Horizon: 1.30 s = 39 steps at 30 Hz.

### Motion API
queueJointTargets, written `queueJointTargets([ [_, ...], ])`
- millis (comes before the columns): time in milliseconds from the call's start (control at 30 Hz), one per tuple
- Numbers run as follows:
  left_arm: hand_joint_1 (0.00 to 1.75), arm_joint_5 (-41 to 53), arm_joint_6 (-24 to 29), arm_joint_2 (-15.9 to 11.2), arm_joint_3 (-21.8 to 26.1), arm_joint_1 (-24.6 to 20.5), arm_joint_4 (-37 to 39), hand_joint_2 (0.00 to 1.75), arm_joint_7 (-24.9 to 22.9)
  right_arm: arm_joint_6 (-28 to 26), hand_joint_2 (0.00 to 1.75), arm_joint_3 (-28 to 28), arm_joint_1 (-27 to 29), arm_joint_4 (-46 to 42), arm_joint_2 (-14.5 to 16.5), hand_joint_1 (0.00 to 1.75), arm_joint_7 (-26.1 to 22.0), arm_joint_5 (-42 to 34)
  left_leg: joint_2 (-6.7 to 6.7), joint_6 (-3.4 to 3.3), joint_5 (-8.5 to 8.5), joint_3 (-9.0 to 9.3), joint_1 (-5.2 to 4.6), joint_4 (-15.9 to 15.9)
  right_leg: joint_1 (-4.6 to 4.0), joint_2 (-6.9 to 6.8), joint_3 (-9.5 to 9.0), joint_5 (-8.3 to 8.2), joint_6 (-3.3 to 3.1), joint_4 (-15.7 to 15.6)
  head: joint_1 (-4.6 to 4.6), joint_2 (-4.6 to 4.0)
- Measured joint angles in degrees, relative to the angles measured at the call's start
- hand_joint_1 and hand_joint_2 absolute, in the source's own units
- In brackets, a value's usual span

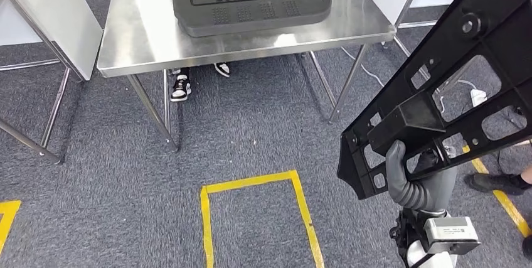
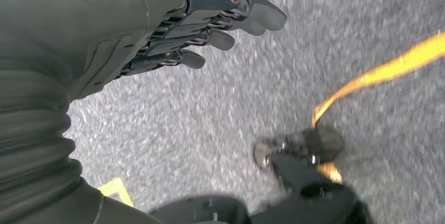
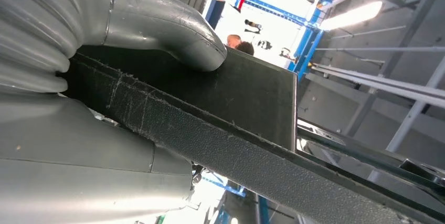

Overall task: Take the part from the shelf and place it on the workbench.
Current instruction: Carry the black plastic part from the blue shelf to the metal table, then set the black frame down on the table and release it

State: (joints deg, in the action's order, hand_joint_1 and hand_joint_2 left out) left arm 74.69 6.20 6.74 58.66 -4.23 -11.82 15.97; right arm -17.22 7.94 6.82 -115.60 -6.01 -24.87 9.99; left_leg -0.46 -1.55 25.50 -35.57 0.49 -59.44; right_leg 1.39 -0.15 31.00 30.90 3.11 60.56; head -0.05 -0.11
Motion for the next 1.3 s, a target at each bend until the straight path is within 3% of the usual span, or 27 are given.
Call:
queueJointTargets([
  [100,0.00,0.1,0.1,0.0,0.0,-0.1,0.0,1.75,0.0,0.0,1.75,-0.1,0.0,0.1,0.0,1.75,0.0,-0.1,-0.14,-0.84,0.56,0.39,-0.11,0.1,-0.16,0.06,7.54,3.34,-0.54,11.8,0.11,0.00],
  [133,0.00,0.1,0.1,0.0,0.0,0.0,0.0,1.75,0.0,0.0,1.75,-0.1,0.1,0.1,0.0,1.75,0.0,-0.1,-0.23,-0.99,0.82,0.65,-0.19,0.1,-0.19,0.07,9.61,3.55,-0.43,14.4,0.09,0.00],
  [167,0.00,0.1,0.1,0.0,0.0,0.0,0.0,1.75,0.0,0.0,1.75,-0.1,0.1,0.2,0.0,1.75,0.0,-0.1,-0.36,-1.05,1.16,1.10,-0.25,0.1,-0.20,0.07,10.57,2.64,-0.06,14.7,0.10,0.00],
  [200,0.00,0.2,0.0,0.0,0.0,0.0,0.0,1.75,0.0,0.0,1.75,-0.1,0.1,0.3,0.0,1.75,0.0,-0.1,-0.51,-1.03,1.54,1.69,-0.29,0.1,-0.21,0.07,10.26,0.75,0.44,12.5,0.09,0.00],
  [267,0.00,0.2,0.0,0.1,0.0,0.0,0.0,1.75,0.0,0.0,1.75,-0.1,0.1,0.3,0.0,1.75,0.0,-0.1,-0.79,-0.81,2.39,2.90,-0.35,0.1,-0.31,0.05,7.57,-4.11,1.08,4.3,0.17,0.00],
  [333,0.00,0.2,0.0,0.1,0.0,0.0,0.0,1.75,0.0,0.0,1.75,-0.2,0.1,0.3,0.0,1.75,-0.1,-0.1,-1.00,-0.38,3.09,3.47,-0.64,0.1,-0.66,0.05,5.27,-6.61,0.71,-1.2,0.22,0.00],
  [467,0.00,0.2,0.0,0.1,0.0,0.0,0.0,1.75,0.0,0.0,1.75,-0.2,0.1,0.3,0.0,1.75,-0.1,-0.1,-1.10,-0.04,3.44,3.53,-0.87,0.1,-0.90,0.07,4.76,-6.82,0.16,-2.1,0.19,0.00],
  [533,0.00,0.2,0.0,0.0,0.0,0.0,0.0,1.75,0.1,0.0,1.75,-0.2,0.1,0.3,0.0,1.75,-0.1,-0.1,-0.84,0.52,4.15,3.33,-0.77,-0.8,-0.65,0.08,4.44,-6.59,-0.68,-2.3,0.14,0.00],
  [600,0.00,0.2,0.0,0.0,0.0,0.0,0.0,1.75,0.1,0.0,1.75,-0.2,0.2,0.3,0.1,1.75,-0.1,-0.1,-0.33,1.51,7.15,0.69,-0.52,-6.8,-0.13,0.04,3.33,-6.02,-1.99,-2.7,0.07,0.00],
  [633,0.00,0.2,0.0,0.0,-0.1,0.0,0.0,1.75,0.2,0.0,1.75,-0.2,0.2,0.3,0.1,1.75,-0.1,-0.1,-0.11,1.96,9.00,-1.66,-0.34,-11.3,0.17,0.00,2.64,-5.66,-2.48,-2.8,0.02,0.00],
  [667,0.00,0.2,0.0,0.0,-0.1,0.1,0.0,1.75,0.2,0.0,1.75,-0.2,0.2,0.3,0.2,1.75,-0.1,-0.1,-0.04,2.18,9.99,-3.88,-0.14,-14.9,0.17,0.01,2.23,-5.35,-2.60,-2.8,0.02,0.00],
  [700,0.00,0.2,0.0,0.0,-0.1,0.1,0.0,1.75,0.2,0.0,1.75,-0.2,0.2,0.3,0.2,1.75,-0.1,-0.1,0.00,2.35,9.75,-5.30,0.06,-16.5,0.22,0.05,1.82,-5.02,-2.56,-2.8,0.02,0.00],
  [733,0.00,0.2,0.0,0.0,-0.1,0.2,0.0,1.75,0.2,0.0,1.75,-0.2,0.3,0.3,0.2,1.75,-0.1,-0.1,0.05,2.50,8.31,-5.64,0.25,-15.9,0.32,0.14,1.33,-4.65,-2.40,-2.8,-0.01,0.00],
  [800,0.00,0.2,0.0,-0.1,-0.1,0.3,0.0,1.75,0.2,0.0,1.75,-0.2,0.4,0.3,0.2,1.75,-0.1,-0.1,0.22,2.76,3.10,-3.33,0.65,-9.1,0.59,0.32,0.13,-3.79,-1.89,-2.8,-0.02,0.00],
  [867,0.00,0.2,-0.1,-0.1,-0.1,0.3,0.1,1.75,0.2,0.0,1.75,-0.2,0.4,0.3,0.2,1.75,-0.1,-0.1,0.21,2.78,0.13,-0.54,0.78,-2.6,0.43,0.45,-0.49,-2.89,-1.11,-2.7,-0.09,0.00],
  [1000,0.00,0.2,-0.1,-0.1,-0.1,0.2,0.1,1.75,0.2,0.0,1.75,-0.2,0.4,0.3,0.3,1.75,-0.1,-0.1,-0.09,1.24,0.39,0.36,0.39,-0.6,0.28,0.50,-0.99,-2.28,0.19,-3.2,-0.04,0.00],
  [1067,0.00,0.2,-0.1,-0.1,-0.1,0.3,0.1,1.75,0.2,-0.1,1.75,-0.2,0.4,0.2,0.3,1.75,-0.1,-0.1,-0.13,0.33,0.53,0.87,0.46,-0.3,0.28,0.45,0.04,-1.25,0.45,-0.8,0.05,0.00],
  [1100,0.00,0.2,-0.1,-0.1,-0.1,0.3,0.1,1.75,0.2,-0.1,1.75,-0.2,0.4,0.2,0.3,1.75,-0.1,-0.1,-0.13,-0.02,0.68,1.12,0.51,-0.2,0.29,0.43,1.82,-0.18,0.31,2.3,0.14,0.00],
  [1200,0.00,0.2,-0.1,-0.1,-0.1,0.2,0.1,1.75,0.2,-0.1,1.75,-0.2,0.5,0.2,0.3,1.75,-0.1,-0.1,-0.19,-0.59,1.35,1.58,0.28,-0.2,-0.02,0.41,9.44,2.74,-0.04,13.8,0.26,0.00],
  [1233,0.00,0.2,-0.1,-0.1,-0.1,0.2,0.1,1.75,0.2,-0.1,1.75,-0.2,0.5,0.2,0.3,1.75,-0.1,-0.1,-0.27,-0.66,1.64,1.88,0.21,-0.2,-0.11,0.41,10.93,2.29,0.18,15.0,0.25,0.00],
  [1267,0.00,0.2,-0.1,-0.1,-0.1,0.2,0.1,1.75,0.2,-0.1,1.75,-0.2,0.5,0.2,0.3,1.75,-0.1,-0.1,-0.37,-0.68,1.99,2.32,0.15,-0.2,-0.20,0.41,11.21,0.80,0.55,13.8,0.25,0.00],
  [1300,0.00,0.2,-0.1,0.0,-0.1,0.2,0.1,1.75,0.2,-0.1,1.75,-0.2,0.5,0.2,0.3,1.75,-0.1,-0.1,-0.48,-0.64,2.37,2.86,0.12,-0.2,-0.30,0.41,10.29,-1.46,0.92,10.5,0.25,0.00],
])
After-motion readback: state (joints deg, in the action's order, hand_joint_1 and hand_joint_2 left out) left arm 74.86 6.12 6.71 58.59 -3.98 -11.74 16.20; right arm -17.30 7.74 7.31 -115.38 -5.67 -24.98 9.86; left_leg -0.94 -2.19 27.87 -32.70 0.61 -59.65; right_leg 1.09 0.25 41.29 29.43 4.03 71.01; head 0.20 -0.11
